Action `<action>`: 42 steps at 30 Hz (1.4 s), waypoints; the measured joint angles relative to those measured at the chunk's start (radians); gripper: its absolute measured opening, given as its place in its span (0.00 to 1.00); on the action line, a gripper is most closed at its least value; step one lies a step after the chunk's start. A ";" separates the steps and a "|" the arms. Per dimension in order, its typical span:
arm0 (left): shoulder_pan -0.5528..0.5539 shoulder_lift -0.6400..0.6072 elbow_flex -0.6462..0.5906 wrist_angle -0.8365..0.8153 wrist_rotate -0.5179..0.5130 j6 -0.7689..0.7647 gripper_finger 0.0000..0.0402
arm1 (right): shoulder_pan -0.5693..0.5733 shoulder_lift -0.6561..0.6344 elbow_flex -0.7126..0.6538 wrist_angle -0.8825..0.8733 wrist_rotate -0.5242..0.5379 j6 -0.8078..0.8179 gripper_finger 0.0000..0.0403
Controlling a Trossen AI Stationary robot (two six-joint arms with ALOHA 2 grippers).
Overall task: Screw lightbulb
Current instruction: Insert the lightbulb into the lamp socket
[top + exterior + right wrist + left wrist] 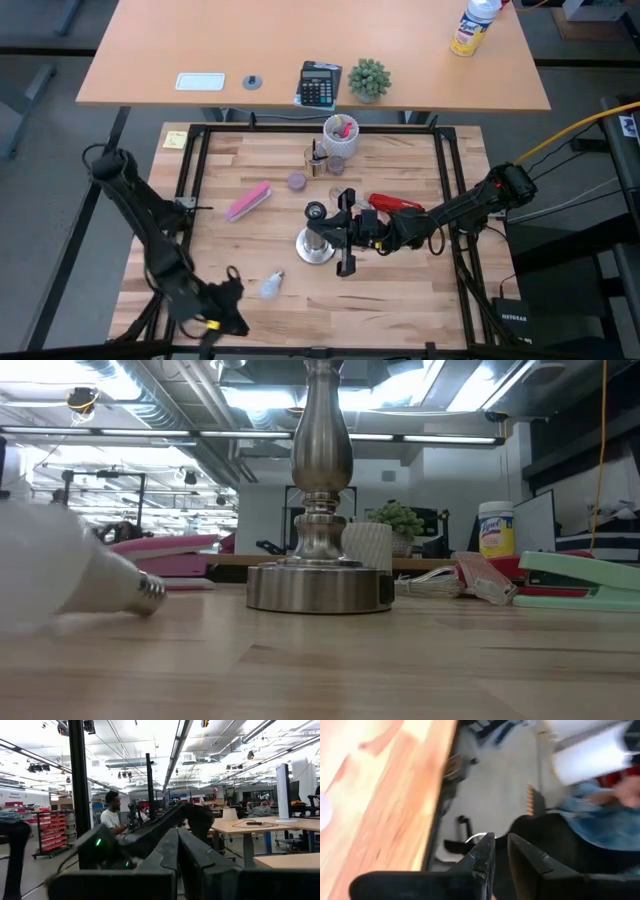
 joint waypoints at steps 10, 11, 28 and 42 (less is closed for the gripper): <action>0.001 0.178 0.000 -0.049 0.046 -0.050 0.11 | 0.000 0.000 0.000 -0.001 -0.001 0.012 0.02; 0.002 0.187 0.000 -0.061 0.045 -0.073 0.11 | 0.000 0.000 0.000 -0.002 -0.001 0.012 0.02; 0.107 0.269 0.000 -0.305 -0.056 -0.389 0.11 | 0.000 0.000 0.000 -0.039 -0.064 0.078 0.02; 0.137 0.269 0.000 -0.620 -0.072 -0.582 0.11 | 0.000 0.000 0.000 -0.099 -0.142 0.157 0.02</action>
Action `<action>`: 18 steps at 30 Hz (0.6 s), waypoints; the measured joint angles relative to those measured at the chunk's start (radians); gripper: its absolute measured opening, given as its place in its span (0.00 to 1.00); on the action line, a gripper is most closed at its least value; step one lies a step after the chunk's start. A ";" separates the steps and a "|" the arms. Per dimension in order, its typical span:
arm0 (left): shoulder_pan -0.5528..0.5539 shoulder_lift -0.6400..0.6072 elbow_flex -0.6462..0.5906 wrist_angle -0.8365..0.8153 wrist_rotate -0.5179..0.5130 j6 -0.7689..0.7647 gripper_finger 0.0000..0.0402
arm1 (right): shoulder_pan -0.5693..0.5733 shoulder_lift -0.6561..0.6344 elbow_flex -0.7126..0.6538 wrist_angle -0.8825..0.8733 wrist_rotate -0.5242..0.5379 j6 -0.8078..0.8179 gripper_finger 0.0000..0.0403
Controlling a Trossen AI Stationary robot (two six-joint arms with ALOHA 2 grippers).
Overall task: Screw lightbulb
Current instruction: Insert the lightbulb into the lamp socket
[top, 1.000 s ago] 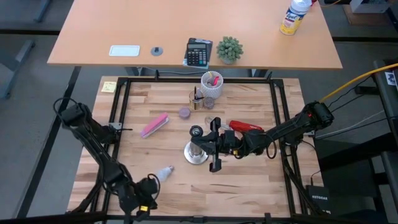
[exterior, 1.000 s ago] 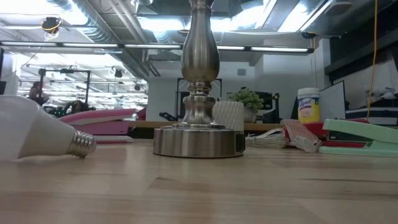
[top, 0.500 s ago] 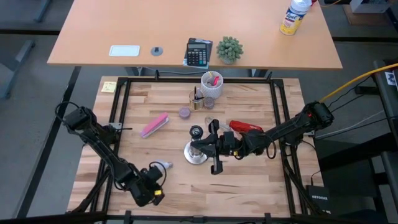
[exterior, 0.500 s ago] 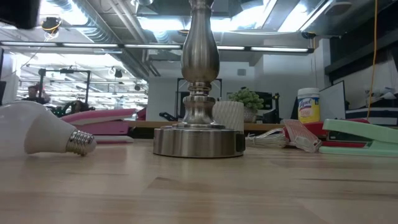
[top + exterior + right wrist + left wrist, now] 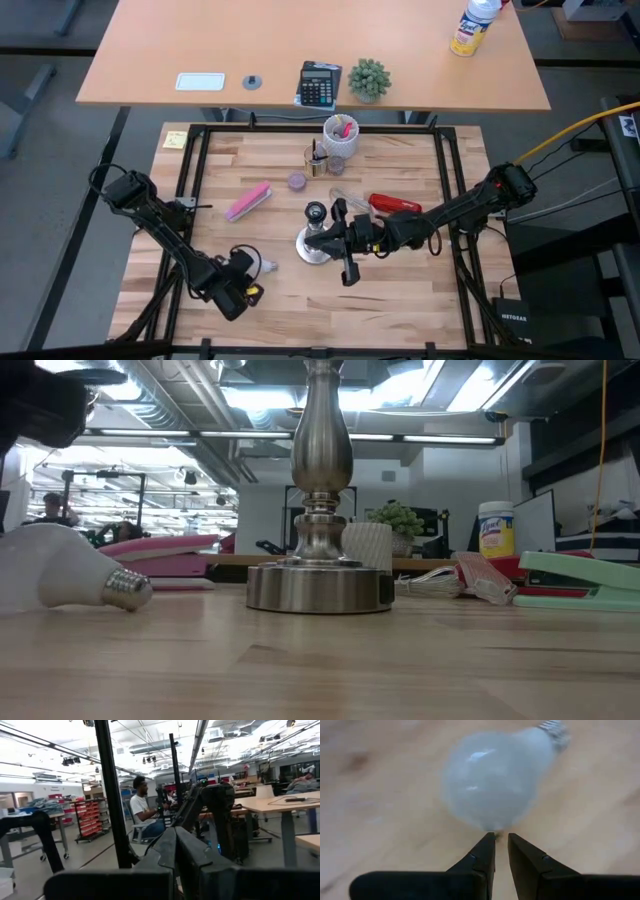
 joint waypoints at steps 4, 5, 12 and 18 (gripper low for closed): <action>0.000 0.000 0.000 -0.093 -0.053 -0.073 0.11 | 0.000 0.000 0.000 -0.009 -0.014 0.007 0.02; 0.000 0.000 0.000 -0.113 -0.081 -0.092 0.11 | 0.000 0.000 0.000 -0.010 -0.014 0.007 0.02; 0.054 0.000 0.000 -0.199 -0.300 -0.166 0.11 | 0.000 0.000 0.000 -0.021 -0.015 0.008 0.02; 0.169 0.000 0.000 -0.218 -0.472 -0.124 0.11 | 0.000 0.000 0.000 -0.023 -0.015 0.008 0.02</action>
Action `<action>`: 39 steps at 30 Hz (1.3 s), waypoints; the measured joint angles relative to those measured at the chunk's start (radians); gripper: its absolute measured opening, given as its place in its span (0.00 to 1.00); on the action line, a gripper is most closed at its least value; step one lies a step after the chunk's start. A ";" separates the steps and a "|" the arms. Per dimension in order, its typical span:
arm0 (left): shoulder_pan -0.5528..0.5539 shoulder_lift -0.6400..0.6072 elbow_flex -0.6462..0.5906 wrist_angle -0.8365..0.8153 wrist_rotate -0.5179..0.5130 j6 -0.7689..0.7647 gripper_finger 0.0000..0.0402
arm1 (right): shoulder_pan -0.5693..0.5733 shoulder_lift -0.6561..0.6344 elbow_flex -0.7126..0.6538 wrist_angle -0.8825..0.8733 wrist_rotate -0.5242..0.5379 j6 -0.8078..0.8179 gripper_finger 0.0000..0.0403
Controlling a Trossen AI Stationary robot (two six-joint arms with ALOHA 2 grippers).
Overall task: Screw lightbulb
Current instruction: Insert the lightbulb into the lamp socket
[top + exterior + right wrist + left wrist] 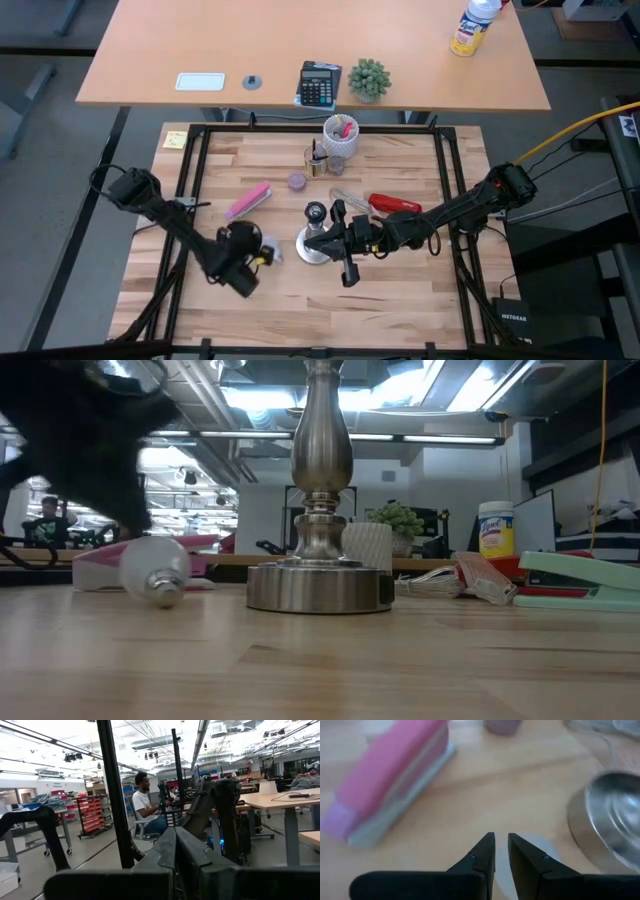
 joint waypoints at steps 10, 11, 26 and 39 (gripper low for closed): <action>0.005 -0.072 0.027 0.104 0.265 0.062 0.11 | 0.000 0.000 0.000 -0.006 -0.001 0.000 0.02; -0.012 -0.074 0.028 0.150 0.267 0.063 0.11 | 0.000 0.000 0.000 -0.009 -0.001 0.000 0.02; -0.017 0.070 0.027 0.520 0.306 0.235 0.34 | -0.001 0.001 0.000 -0.059 -0.014 0.006 0.02; 0.132 0.089 0.027 0.503 0.309 0.220 0.64 | 0.000 0.001 0.000 -0.158 -0.035 0.078 0.02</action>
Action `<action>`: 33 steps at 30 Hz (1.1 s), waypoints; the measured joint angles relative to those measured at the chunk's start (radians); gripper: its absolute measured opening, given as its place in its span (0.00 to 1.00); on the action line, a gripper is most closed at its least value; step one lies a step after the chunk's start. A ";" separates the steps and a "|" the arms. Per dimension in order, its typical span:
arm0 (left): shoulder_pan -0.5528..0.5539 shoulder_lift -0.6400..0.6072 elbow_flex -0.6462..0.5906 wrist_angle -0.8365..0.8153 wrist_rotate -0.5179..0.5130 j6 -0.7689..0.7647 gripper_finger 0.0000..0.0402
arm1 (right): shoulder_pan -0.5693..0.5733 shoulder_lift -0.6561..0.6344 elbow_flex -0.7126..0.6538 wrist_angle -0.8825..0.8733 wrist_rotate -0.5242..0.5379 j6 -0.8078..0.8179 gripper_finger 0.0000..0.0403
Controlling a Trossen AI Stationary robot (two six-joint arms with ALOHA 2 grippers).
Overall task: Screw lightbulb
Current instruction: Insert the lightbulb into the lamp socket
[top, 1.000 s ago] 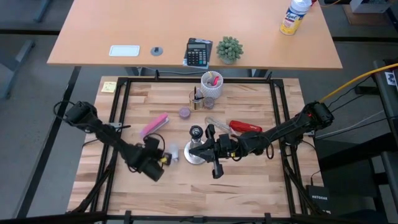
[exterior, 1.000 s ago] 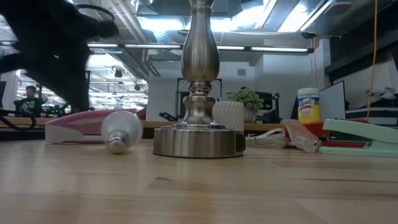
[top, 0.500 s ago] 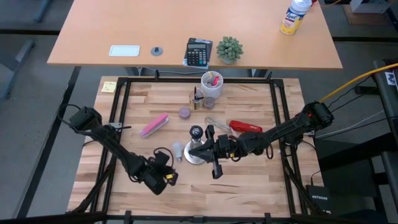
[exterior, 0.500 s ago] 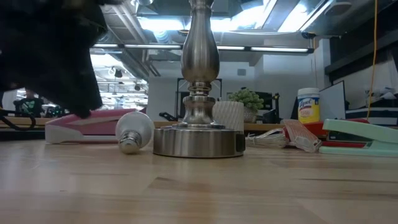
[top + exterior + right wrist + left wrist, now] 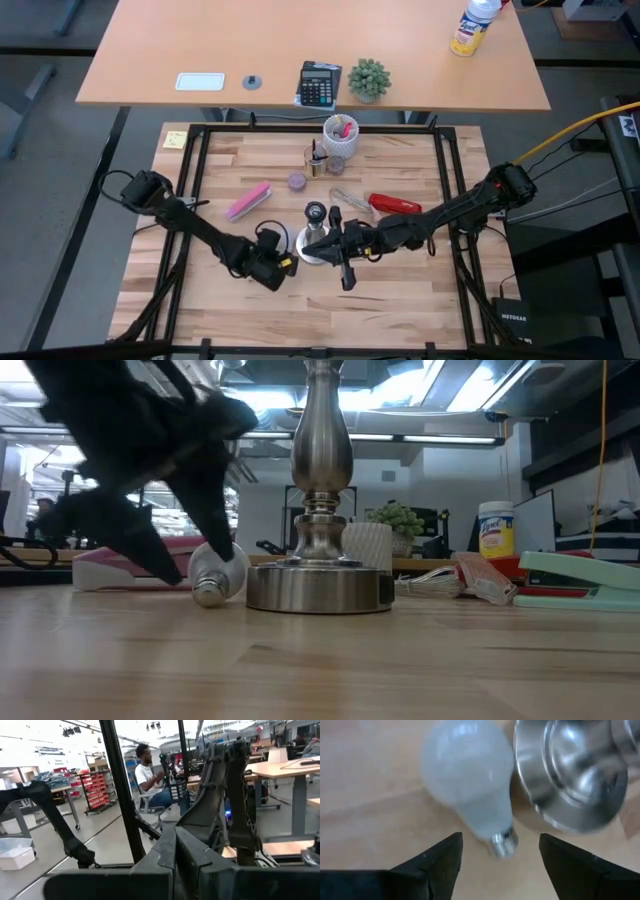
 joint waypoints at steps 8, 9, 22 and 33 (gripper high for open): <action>0.062 0.000 0.000 0.007 0.036 0.079 0.65 | 0.000 0.000 0.000 -0.020 0.000 0.045 0.02; 0.066 0.000 0.000 0.007 0.037 0.079 0.65 | 0.000 0.000 0.000 -0.020 0.000 0.046 0.02; 0.130 -0.003 -0.024 0.003 0.056 0.079 0.64 | 0.000 0.000 0.000 -0.019 0.000 0.111 0.02; 0.152 0.002 -0.030 -0.101 0.057 0.048 0.64 | 0.035 0.000 0.000 -0.029 0.000 0.125 0.02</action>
